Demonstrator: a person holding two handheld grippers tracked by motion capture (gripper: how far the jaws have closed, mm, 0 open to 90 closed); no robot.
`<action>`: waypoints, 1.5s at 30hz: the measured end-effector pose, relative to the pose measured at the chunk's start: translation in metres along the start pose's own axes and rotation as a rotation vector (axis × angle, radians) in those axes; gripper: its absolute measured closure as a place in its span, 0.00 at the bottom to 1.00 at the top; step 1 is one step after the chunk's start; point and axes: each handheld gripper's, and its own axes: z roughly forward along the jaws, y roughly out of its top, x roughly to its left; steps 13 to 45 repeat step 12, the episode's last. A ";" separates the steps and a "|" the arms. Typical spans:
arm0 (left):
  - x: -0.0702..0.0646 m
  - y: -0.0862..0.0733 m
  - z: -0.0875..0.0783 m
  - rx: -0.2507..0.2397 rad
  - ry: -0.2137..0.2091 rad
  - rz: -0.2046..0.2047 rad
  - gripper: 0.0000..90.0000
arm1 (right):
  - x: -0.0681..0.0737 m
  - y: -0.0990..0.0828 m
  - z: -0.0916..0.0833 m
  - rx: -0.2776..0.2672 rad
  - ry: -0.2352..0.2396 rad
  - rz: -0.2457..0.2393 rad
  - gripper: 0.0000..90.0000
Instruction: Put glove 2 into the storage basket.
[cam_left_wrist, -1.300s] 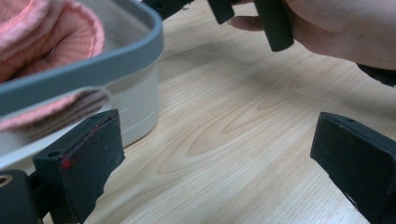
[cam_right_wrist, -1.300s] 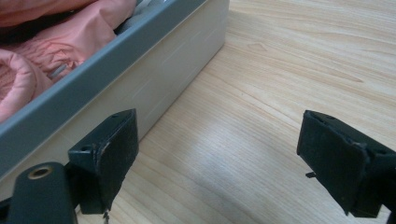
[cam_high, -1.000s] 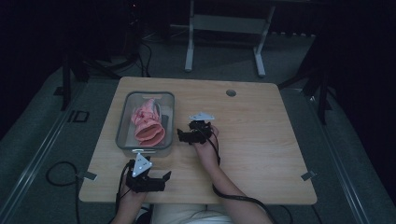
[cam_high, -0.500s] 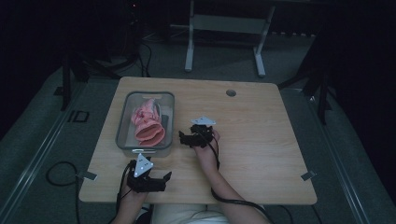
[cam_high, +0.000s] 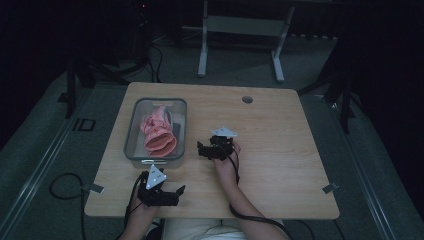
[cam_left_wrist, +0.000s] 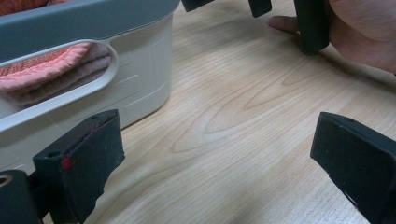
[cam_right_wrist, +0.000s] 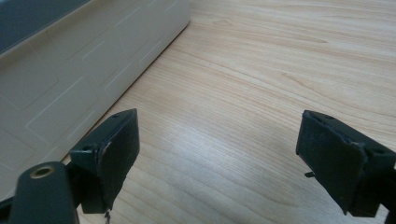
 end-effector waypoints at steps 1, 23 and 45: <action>0.000 0.000 0.000 0.000 0.002 0.003 0.02 | -0.001 0.000 -0.001 -0.001 -0.002 0.000 0.15; 0.001 -0.001 0.001 0.009 0.005 0.005 0.02 | -0.002 -0.002 0.000 0.002 -0.006 -0.011 0.15; 0.001 -0.001 0.001 0.009 0.005 0.005 0.02 | -0.002 -0.002 0.000 0.002 -0.006 -0.011 0.15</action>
